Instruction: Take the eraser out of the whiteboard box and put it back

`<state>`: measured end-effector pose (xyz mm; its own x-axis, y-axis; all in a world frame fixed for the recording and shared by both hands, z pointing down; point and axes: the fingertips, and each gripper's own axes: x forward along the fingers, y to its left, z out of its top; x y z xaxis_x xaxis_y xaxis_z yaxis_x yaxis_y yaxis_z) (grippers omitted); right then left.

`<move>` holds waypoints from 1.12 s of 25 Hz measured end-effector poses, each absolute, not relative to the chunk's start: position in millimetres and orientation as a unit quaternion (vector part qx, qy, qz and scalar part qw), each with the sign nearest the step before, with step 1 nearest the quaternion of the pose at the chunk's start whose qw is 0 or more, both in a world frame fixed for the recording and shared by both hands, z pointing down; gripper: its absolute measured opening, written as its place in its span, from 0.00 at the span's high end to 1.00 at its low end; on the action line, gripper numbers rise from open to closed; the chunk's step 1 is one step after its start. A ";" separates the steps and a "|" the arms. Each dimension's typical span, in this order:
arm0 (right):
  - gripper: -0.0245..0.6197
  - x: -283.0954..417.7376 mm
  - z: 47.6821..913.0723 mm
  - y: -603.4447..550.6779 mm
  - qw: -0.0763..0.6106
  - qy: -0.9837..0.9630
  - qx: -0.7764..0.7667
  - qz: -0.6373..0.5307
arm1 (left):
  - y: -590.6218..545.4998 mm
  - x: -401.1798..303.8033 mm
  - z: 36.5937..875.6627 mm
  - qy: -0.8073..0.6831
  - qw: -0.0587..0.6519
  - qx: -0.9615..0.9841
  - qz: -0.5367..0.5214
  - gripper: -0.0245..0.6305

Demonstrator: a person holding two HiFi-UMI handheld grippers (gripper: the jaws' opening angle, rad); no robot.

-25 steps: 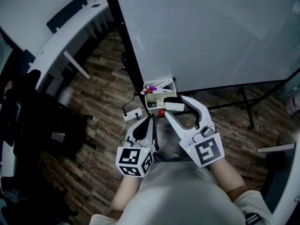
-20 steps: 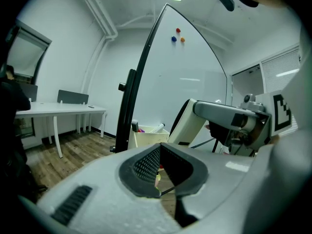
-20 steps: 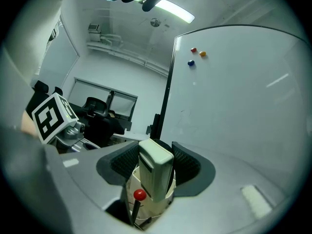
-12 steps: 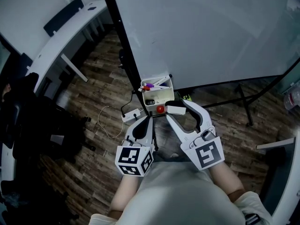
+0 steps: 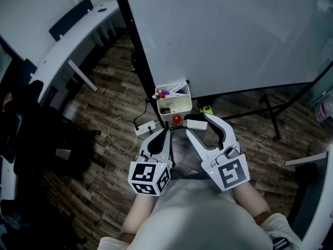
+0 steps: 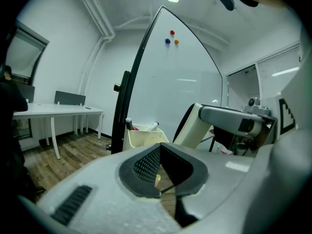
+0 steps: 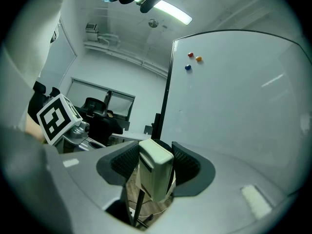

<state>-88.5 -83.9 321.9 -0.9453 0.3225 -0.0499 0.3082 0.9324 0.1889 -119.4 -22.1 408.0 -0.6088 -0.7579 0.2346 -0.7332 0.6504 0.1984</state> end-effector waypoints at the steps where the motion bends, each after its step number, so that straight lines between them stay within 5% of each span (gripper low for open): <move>1: 0.62 -87.8 322.4 -84.1 0.039 0.982 0.160 0.089 | -22.3 -119.0 408.2 -0.896 0.150 0.416 -0.040 0.95; 28: 0.62 -99.9 315.6 -87.1 0.048 0.981 0.172 0.080 | -26.8 -125.4 406.2 -0.898 0.150 0.411 -0.044 0.95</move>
